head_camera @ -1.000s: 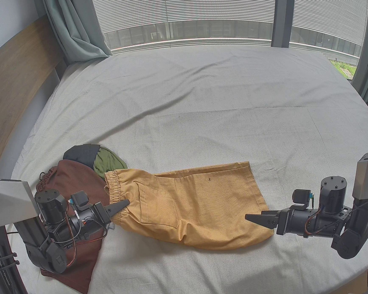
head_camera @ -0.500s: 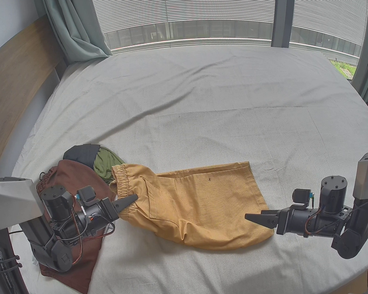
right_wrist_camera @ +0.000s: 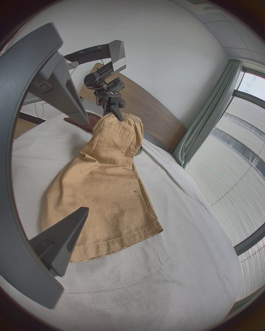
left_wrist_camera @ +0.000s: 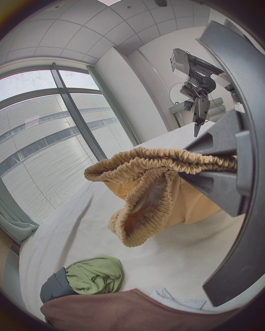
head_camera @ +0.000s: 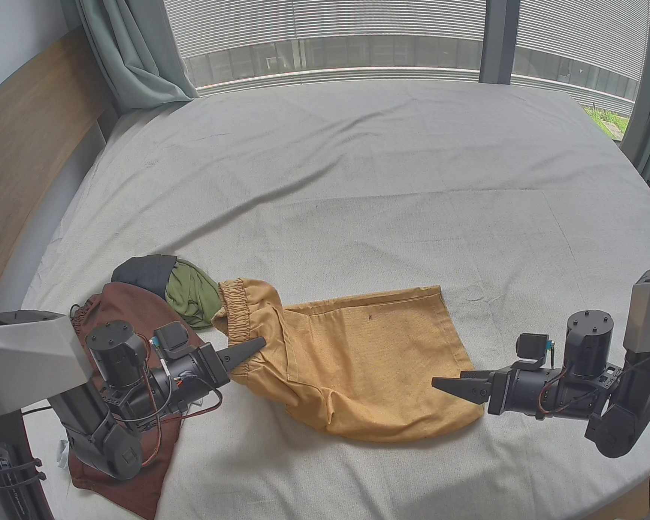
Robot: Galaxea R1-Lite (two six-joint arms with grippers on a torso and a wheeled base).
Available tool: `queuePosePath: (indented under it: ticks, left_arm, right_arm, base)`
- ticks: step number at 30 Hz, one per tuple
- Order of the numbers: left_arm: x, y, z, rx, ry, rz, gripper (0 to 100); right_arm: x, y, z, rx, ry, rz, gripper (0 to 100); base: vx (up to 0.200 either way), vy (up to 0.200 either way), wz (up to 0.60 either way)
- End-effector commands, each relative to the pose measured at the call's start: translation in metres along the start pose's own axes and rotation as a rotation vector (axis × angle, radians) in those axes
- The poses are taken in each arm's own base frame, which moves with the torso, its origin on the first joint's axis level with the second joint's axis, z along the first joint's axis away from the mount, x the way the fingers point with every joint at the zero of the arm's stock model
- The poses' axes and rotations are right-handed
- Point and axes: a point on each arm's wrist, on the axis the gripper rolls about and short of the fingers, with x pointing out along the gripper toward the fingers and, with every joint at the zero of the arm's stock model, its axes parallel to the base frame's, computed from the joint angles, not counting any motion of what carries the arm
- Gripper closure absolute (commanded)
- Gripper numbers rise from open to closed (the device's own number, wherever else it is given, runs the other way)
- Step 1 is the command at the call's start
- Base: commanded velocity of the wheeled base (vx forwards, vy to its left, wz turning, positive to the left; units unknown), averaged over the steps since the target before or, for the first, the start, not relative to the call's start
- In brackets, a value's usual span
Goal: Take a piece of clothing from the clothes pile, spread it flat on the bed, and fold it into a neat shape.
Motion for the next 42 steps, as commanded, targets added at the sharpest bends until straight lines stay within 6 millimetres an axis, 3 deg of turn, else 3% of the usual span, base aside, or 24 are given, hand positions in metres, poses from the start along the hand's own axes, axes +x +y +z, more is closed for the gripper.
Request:
queuePosePath:
  ticks: [1,15,28,42]
  left_arm:
    - [0.006,-0.003,-0.002,0.005,0.006,-0.012,100]
    - [0.026,-0.004,-0.006,0.017,0.005,-0.037,100]
    - [0.047,-0.023,-0.009,0.006,0.022,-0.117,100]
    - [0.076,-0.031,-0.027,-0.042,0.057,-0.165,100]
  right_arm:
    - [0.000,0.000,0.001,-0.001,-0.003,0.001,0]
    - [-0.001,0.000,0.004,-0.005,-0.015,0.003,0]
    - [-0.002,-0.006,0.012,-0.004,-0.049,-0.014,0]
    - [-0.011,-0.011,0.023,-0.008,-0.100,-0.035,0]
  base:
    - [0.000,0.000,0.00]
    - [0.000,0.000,0.00]
    - [0.000,0.000,0.00]
    - [0.000,0.000,0.00]
